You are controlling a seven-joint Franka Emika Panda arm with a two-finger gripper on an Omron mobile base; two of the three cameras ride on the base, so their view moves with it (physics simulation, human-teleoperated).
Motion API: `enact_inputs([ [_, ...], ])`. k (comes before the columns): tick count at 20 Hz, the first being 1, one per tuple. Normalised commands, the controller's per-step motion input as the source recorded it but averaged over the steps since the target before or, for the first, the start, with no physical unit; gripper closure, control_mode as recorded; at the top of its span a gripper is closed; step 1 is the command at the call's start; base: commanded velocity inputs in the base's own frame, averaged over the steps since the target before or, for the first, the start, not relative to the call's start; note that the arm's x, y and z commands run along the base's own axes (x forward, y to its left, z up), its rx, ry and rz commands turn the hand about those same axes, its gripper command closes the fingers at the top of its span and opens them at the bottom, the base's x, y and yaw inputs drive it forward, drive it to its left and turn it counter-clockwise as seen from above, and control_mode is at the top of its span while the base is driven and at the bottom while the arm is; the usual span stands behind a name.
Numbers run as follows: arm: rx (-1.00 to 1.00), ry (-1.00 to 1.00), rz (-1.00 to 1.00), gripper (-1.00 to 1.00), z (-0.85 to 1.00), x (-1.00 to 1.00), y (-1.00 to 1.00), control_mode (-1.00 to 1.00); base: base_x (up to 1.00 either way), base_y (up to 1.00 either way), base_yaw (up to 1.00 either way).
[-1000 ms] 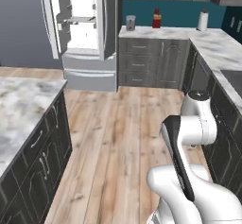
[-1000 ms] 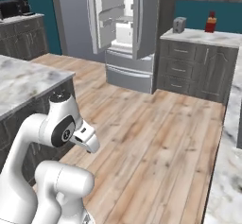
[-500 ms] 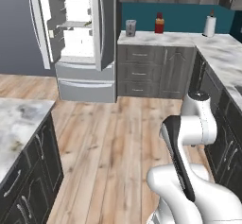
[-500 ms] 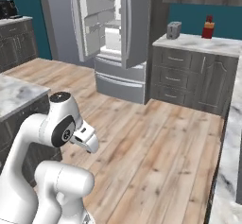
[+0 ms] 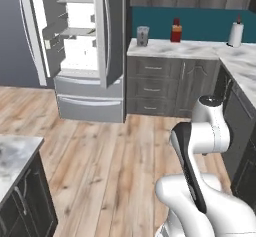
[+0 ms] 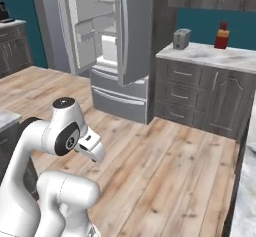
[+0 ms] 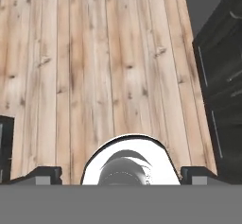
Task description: Gather the potato and avocado from the fridge and place them on a tray on the dining counter. Then gather the fishs from the fridge and place them on the other tray.
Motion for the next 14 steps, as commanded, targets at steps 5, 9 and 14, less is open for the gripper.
enact_inputs([
  [5, 0.00, 0.00, 0.00, -1.00, 0.00, 0.00, 0.00, 1.00, 0.87, 0.08, 0.11],
  [9, 0.00, 0.00, 0.00, -1.00, 0.00, 0.00, 0.00, 1.00, 0.69, 0.17, 0.15],
  [14, 0.00, 0.00, 0.00, -1.00, 0.00, 0.00, 0.00, 1.00, 0.52, 0.27, 0.20],
])
